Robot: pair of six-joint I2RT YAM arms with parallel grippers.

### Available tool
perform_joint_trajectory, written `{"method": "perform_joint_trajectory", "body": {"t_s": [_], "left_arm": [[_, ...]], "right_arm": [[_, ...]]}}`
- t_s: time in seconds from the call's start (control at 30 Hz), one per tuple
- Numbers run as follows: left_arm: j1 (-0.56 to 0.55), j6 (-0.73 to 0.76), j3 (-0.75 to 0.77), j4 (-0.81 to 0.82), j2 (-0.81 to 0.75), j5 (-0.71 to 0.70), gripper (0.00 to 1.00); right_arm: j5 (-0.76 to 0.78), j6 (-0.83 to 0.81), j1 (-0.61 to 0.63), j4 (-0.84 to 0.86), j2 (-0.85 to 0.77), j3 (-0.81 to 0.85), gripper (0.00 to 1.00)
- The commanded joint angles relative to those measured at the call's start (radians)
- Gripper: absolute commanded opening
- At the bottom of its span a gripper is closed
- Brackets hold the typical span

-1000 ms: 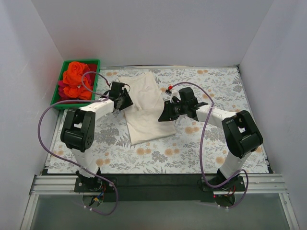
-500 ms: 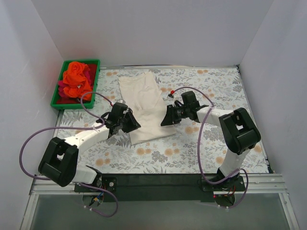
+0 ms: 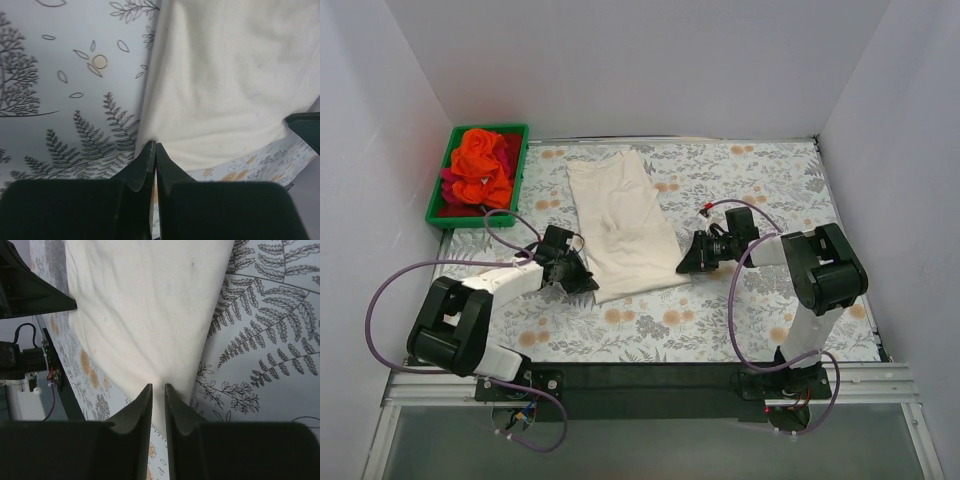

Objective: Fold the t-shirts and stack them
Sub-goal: Fold the tshirt

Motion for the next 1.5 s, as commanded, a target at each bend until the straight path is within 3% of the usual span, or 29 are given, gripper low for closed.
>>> {"method": "perform_joint_trajectory", "body": {"t_s": [0.0,0.23,0.37,0.57,0.67,0.77,1.17,1.3,1.47], "left_arm": [[0.018,0.05,-0.001,-0.093,-0.053,-0.02,0.05],[-0.053,0.016,0.048,-0.126,-0.167,-0.013,0.19],[-0.088,-0.004,0.069,-0.117,-0.141,-0.017,0.17],[-0.096,-0.013,0.068,-0.067,0.025,0.046,0.07],[-0.094,-0.016,0.045,-0.074,0.069,0.047,0.0],[-0.082,-0.013,0.034,-0.105,0.068,0.03,0.0],[0.013,0.036,-0.012,-0.143,0.034,0.023,0.0],[0.013,0.038,0.046,-0.146,-0.064,-0.019,0.02],[0.013,0.062,0.14,-0.088,-0.126,-0.134,0.09]], "right_arm": [[0.039,0.006,0.029,-0.013,-0.07,-0.006,0.2],[0.005,0.083,0.246,0.042,-0.103,0.121,0.22],[-0.011,0.138,0.301,0.128,0.006,0.146,0.21],[-0.075,0.169,0.342,0.228,0.179,0.152,0.19],[-0.08,0.161,0.329,0.242,0.229,0.127,0.17],[-0.075,0.144,0.284,0.24,0.212,0.072,0.17],[-0.054,0.116,-0.066,0.237,0.057,-0.158,0.17],[-0.061,0.153,-0.057,0.236,-0.026,-0.134,0.17],[-0.066,0.228,-0.024,0.236,-0.04,0.061,0.18]]}}
